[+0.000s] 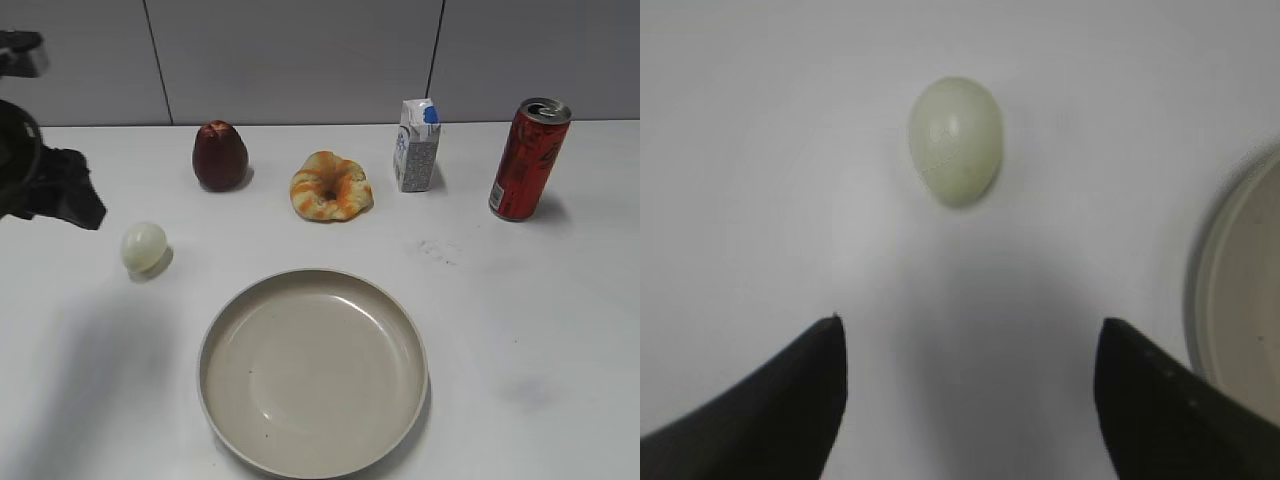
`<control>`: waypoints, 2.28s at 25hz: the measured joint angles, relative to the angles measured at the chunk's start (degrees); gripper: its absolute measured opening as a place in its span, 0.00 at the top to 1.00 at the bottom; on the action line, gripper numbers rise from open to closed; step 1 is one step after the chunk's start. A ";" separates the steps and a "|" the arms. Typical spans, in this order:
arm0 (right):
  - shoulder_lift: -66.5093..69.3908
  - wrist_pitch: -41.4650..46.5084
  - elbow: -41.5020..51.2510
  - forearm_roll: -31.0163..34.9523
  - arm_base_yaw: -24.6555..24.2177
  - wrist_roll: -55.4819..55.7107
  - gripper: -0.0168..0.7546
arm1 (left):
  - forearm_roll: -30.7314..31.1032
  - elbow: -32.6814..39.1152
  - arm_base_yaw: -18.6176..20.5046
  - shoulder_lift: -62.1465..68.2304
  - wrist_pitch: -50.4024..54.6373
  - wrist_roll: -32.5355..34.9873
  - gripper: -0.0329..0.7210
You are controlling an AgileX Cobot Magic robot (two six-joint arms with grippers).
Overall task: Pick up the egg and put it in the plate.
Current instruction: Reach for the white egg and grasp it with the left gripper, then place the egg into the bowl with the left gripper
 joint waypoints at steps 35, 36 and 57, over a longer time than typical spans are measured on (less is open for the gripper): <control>0.00 0.00 0.00 0.00 0.00 0.00 0.26 | 7.24 -18.20 -2.82 32.40 -1.64 -3.00 0.19; 0.00 0.00 0.00 0.00 0.00 0.00 0.26 | 7.24 -18.20 -2.82 32.40 -1.64 -3.00 0.21; 0.00 0.00 0.00 0.00 0.00 0.00 0.26 | 3.69 -18.85 -22.95 22.91 5.44 -3.02 0.37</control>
